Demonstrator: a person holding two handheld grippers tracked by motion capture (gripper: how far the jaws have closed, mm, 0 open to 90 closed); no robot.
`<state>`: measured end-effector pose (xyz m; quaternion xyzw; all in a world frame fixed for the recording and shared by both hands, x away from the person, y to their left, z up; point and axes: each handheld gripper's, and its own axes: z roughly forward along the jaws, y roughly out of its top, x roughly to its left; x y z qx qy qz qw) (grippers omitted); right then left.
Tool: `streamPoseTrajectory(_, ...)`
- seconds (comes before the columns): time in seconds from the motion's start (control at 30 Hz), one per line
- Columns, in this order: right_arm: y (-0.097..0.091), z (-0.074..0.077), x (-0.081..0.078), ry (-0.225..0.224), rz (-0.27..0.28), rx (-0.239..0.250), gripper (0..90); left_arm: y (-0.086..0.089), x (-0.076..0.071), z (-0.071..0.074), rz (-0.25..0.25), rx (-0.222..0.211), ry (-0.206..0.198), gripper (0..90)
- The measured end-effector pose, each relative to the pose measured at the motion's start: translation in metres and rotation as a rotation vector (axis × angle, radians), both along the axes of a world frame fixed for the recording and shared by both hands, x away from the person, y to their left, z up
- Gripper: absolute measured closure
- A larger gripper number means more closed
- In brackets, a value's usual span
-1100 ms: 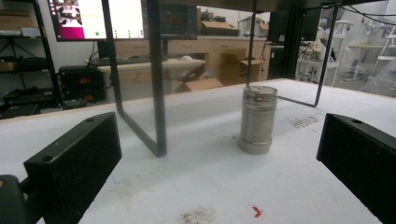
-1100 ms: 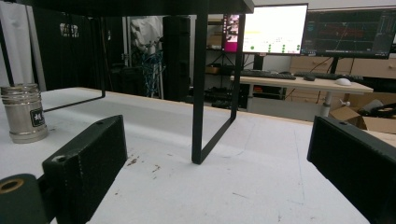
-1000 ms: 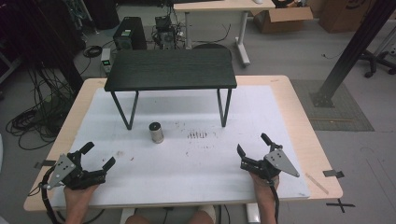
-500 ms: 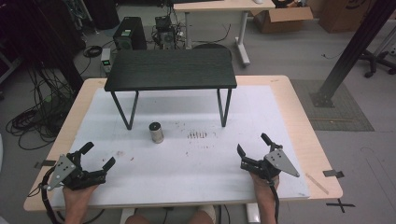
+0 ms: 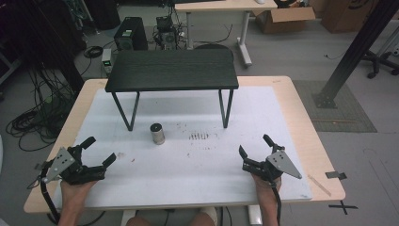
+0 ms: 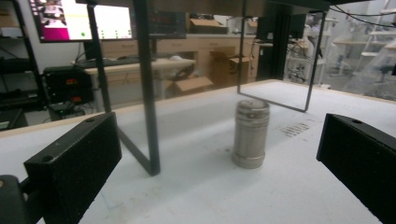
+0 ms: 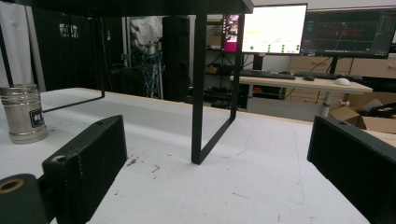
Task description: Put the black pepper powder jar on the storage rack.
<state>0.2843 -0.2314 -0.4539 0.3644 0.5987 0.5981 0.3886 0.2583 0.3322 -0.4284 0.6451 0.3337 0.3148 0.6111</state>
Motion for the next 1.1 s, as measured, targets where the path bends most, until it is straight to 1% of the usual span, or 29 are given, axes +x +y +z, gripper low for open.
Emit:
streamPoseTrajectory(0.13,0.0,0.0,0.0,-0.002,0.0,0.0,4.6,-0.005,0.004,0.007,-0.032,0.034,0.012,0.4)
streamPoseTrajectory(0.23,0.0,0.0,0.0,-0.003,-0.001,0.001,4.6,-0.008,0.009,0.012,-0.062,0.051,0.023,0.5)
streamPoseTrajectory(0.33,0.0,0.0,0.0,-0.003,0.0,0.001,4.6,-0.012,0.015,0.017,-0.092,0.066,0.039,0.5)
streamPoseTrajectory(0.47,0.0,0.0,0.0,-0.004,0.0,0.0,4.6,-0.018,0.023,0.024,-0.121,0.087,0.05,0.5)
streamPoseTrajectory(0.5,0.0,0.0,-0.001,-0.004,0.0,-0.001,4.6,-0.02,0.027,0.027,-0.133,0.092,0.056,0.5)
streamPoseTrajectory(0.53,0.0,0.0,-0.001,-0.005,0.0,0.0,4.6,-0.02,0.027,0.027,-0.133,0.092,0.056,0.5)
streamPoseTrajectory(0.67,0.0,0.0,-0.001,-0.005,0.0,0.0,4.6,-0.025,0.035,0.032,-0.153,0.109,0.067,0.5)
streamPoseTrajectory(0.73,0.0,0.0,-0.001,-0.006,0.0,0.0,4.6,-0.027,0.039,0.033,-0.169,0.1,0.076,0.5)
streamPoseTrajectory(0.8,0.0,0.0,-0.001,-0.006,0.0,0.0,4.6,-0.03,0.043,0.035,-0.17,0.114,0.081,0.5)
streamPoseTrajectory(0.83,0.0,0.0,-0.001,-0.007,0.0,0.0,4.6,-0.032,0.047,0.036,-0.178,0.121,0.092,0.6)
streamPoseTrajectory(0.87,0.0,0.0,-0.001,-0.007,0.0,0.0,4.6,-0.032,0.047,0.036,-0.178,0.121,0.092,0.6)
streamPoseTrajectory(0.97,0.0,0.0,-0.001,-0.006,0.0,0.0,4.6,-0.037,0.053,0.036,-0.194,0.118,0.112,0.6)
streamPoseTrajectory(1.0,0.0,0.0,-0.001,-0.006,0.0,0.0,4.6,-0.04,0.056,0.035,-0.199,0.134,0.127,0.6)
streamPoseTrajectory(1.03,0.0,0.0,-0.001,-0.006,0.0,0.0,4.6,-0.04,0.056,0.035,-0.199,0.134,0.127,0.7)
streamPoseTrajectory(1.1,0.0,0.0,-0.001,-0.006,0.001,-0.001,4.6,-0.043,0.06,0.034,-0.207,0.14,0.139,0.7)
